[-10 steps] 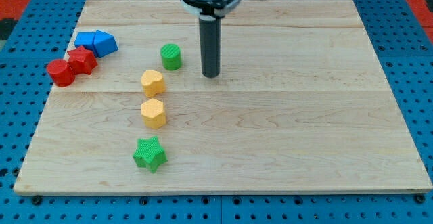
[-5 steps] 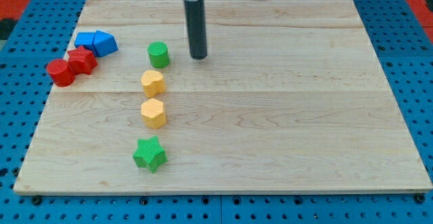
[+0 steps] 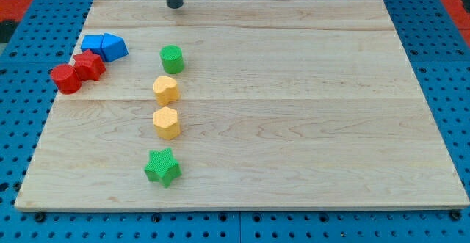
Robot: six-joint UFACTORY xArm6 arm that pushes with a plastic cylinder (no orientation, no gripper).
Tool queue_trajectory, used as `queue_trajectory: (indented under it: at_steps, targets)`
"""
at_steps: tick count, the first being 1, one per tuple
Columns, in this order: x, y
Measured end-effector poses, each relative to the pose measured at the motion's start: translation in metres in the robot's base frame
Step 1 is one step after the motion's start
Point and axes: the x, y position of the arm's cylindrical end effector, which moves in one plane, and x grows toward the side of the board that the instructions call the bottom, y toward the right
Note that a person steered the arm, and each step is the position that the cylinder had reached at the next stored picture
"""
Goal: Slide the blue cube and blue triangle up a bit
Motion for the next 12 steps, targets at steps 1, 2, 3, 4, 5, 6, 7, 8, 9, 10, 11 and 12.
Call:
queue_trajectory:
  at_steps: [1, 2, 3, 4, 5, 6, 7, 8, 9, 10, 11, 12]
  targets:
    - [0.001, -0.044]
    - [0.001, -0.085]
    - [0.001, -0.106]
    - [0.012, -0.115]
    - [0.014, -0.14]
    - [0.019, -0.17]
    - [0.03, -0.17]
    - [0.093, -0.17]
    - [0.144, -0.17]
    - [0.145, -0.143]
    - [0.138, -0.103]
    - [0.137, -0.077]
